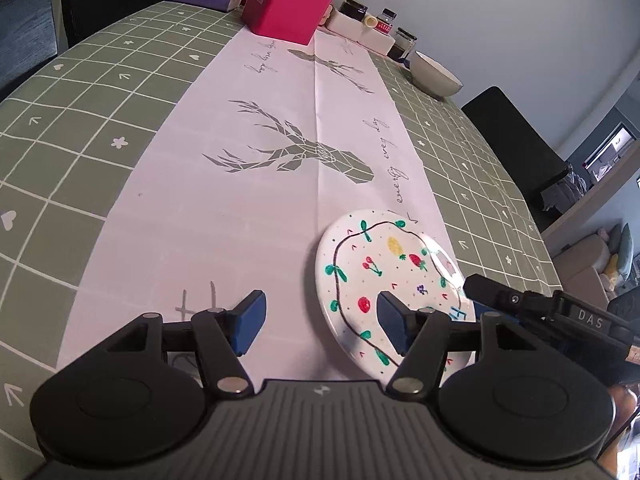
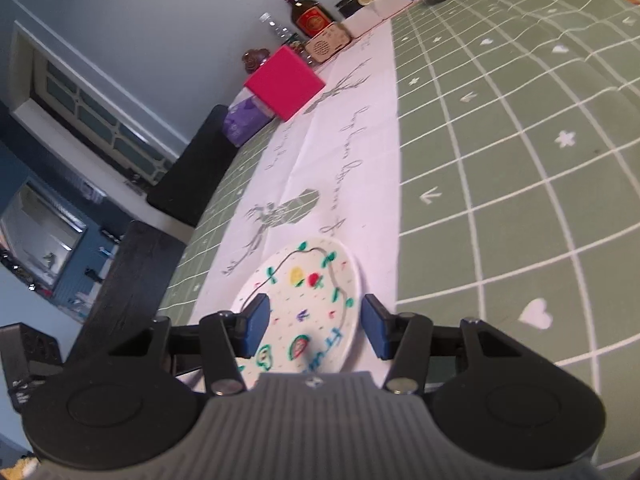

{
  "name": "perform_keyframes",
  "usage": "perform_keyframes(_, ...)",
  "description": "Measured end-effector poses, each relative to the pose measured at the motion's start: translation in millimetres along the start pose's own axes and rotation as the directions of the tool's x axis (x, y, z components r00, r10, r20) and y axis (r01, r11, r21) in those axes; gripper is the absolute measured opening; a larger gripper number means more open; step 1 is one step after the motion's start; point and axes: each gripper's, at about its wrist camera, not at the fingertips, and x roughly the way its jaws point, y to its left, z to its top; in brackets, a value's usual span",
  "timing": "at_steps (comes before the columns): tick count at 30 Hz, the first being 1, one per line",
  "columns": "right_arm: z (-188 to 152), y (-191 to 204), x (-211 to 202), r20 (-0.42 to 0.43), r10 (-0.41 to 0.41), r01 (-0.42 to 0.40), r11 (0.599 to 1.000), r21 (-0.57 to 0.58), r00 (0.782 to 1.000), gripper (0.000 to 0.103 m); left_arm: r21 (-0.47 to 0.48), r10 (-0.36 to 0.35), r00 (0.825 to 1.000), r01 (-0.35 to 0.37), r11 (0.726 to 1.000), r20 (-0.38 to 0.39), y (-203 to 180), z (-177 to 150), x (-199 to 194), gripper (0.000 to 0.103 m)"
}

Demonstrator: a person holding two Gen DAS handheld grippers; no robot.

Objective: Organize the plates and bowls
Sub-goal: 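Move both grippers to the rim of the white painted 'Fruity' plate, then close both grippers on the painted plate's rim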

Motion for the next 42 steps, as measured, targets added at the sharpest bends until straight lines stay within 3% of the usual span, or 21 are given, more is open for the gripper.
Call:
perform_keyframes(6,-1,-11,1,0.027,0.047,-0.049,0.996,0.073,0.999,0.050,-0.009,-0.001,1.000,0.001,1.000,0.003,-6,0,4,0.074)
perform_keyframes(9,0,-7,1,0.015,0.020,-0.020,0.999,0.040,1.000,0.045,-0.005,-0.001,1.000,0.001,1.000,0.003,-7,0,5,0.073)
perform_keyframes(11,-1,-6,1,0.016,-0.021,0.020,0.999,0.031,1.000,0.028,-0.019,-0.010,1.000,0.010,1.000,-0.001,-7,0,5,0.067)
perform_keyframes(12,-1,-7,1,0.011,-0.032,0.032,0.999,0.029,0.999,0.023,-0.022,-0.006,1.000,0.006,1.000,-0.003,-7,-1,6,0.057)
perform_keyframes(13,0,-8,2,-0.004,-0.043,0.043,0.999,0.028,0.999,0.011,-0.021,0.006,1.000,-0.006,1.000,-0.003,-9,-1,7,0.049)
perform_keyframes(14,0,-10,2,-0.018,-0.042,0.042,0.999,0.034,0.999,0.005,-0.013,0.019,1.000,-0.019,1.000,-0.002,-11,-2,7,0.045)
perform_keyframes(16,1,-12,1,-0.033,-0.031,0.033,0.998,0.054,0.999,0.004,0.005,0.050,0.999,-0.050,0.999,0.001,-14,-2,7,0.032)
perform_keyframes(18,0,-10,0,-0.034,-0.040,0.041,0.999,0.032,0.999,0.005,-0.007,0.066,0.998,-0.066,0.998,-0.002,-15,-2,7,0.028)
perform_keyframes(22,-1,-10,-1,-0.053,-0.037,0.039,0.999,0.034,0.998,0.005,-0.055,0.041,0.999,-0.042,0.998,-0.016,-7,-2,4,0.027)
perform_keyframes(25,1,-20,-1,-0.062,0.006,0.001,0.994,0.112,0.998,0.006,-0.119,0.019,0.999,-0.024,0.993,-0.037,3,1,4,0.030)
perform_keyframes(28,1,-30,-1,-0.051,0.069,-0.059,0.982,0.179,0.996,0.016,-0.196,-0.065,0.997,0.053,0.979,-0.052,17,7,8,0.037)
perform_keyframes(31,0,-25,1,-0.036,0.060,-0.055,0.988,0.144,0.998,0.016,-0.248,-0.159,0.985,0.139,0.959,-0.064,31,13,13,0.046)
perform_keyframes(36,-2,-21,1,-0.024,0.058,-0.055,0.992,0.112,0.998,0.019,-0.336,-0.254,0.965,0.217,0.917,-0.069,49,13,18,0.047)
perform_keyframes(38,-2,-20,2,-0.020,0.050,-0.047,0.992,0.116,0.999,0.018,-0.345,-0.238,0.969,0.201,0.917,-0.066,47,13,17,0.042)
perform_keyframes(39,-3,-19,1,-0.018,0.031,-0.029,0.993,0.117,0.999,0.015,-0.332,-0.210,0.975,0.175,0.927,-0.071,44,12,16,0.036)
perform_keyframes(40,-3,-17,1,-0.017,0.005,-0.003,0.995,0.104,1.000,0.006,-0.305,-0.173,0.982,0.141,0.942,-0.079,39,12,15,0.022)
perform_keyframes(42,-3,-17,0,-0.013,-0.006,0.007,0.996,0.093,1.000,0.004,-0.233,-0.105,0.991,0.083,0.969,-0.086,28,12,14,0.009)
